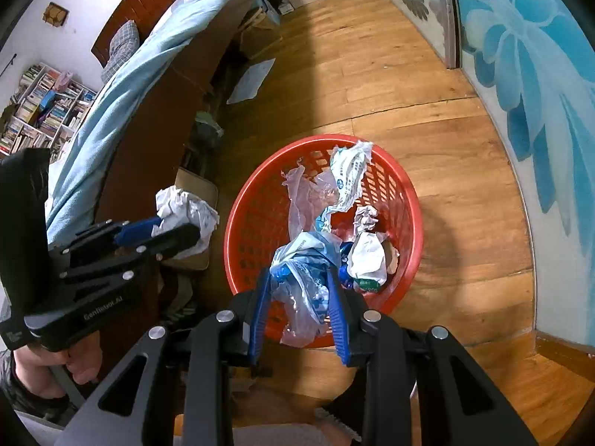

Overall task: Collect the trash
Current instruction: 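Carry bottle and paper over the red wastebasket and open both tools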

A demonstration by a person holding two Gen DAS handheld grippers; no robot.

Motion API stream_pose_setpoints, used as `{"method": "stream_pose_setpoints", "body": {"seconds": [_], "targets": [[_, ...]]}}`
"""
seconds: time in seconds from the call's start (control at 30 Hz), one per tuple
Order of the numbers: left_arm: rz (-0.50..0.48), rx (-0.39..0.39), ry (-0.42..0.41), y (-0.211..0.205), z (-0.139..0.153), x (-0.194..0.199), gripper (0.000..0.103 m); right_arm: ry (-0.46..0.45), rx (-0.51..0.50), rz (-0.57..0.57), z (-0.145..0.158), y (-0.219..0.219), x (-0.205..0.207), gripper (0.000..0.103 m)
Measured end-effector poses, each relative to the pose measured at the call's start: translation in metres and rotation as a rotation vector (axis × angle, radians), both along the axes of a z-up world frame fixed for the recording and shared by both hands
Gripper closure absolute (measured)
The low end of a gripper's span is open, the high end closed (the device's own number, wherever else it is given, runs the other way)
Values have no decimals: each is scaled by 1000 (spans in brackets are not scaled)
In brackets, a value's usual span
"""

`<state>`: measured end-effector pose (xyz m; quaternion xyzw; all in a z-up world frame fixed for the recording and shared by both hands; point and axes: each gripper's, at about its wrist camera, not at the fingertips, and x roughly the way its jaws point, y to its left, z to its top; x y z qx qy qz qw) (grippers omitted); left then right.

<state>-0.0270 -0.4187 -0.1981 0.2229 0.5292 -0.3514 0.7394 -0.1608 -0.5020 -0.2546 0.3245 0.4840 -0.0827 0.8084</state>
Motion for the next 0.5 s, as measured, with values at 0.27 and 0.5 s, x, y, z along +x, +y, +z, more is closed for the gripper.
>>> {"method": "stream_pose_setpoints", "body": {"seconds": [0.27,0.5], "targets": [[46,-40,-3,7,2,10,36,-11,-52,14,17,0,6,55],[108,-95,9,26,21,20,21,-21,-106,-21,44,-9,3,27]]}}
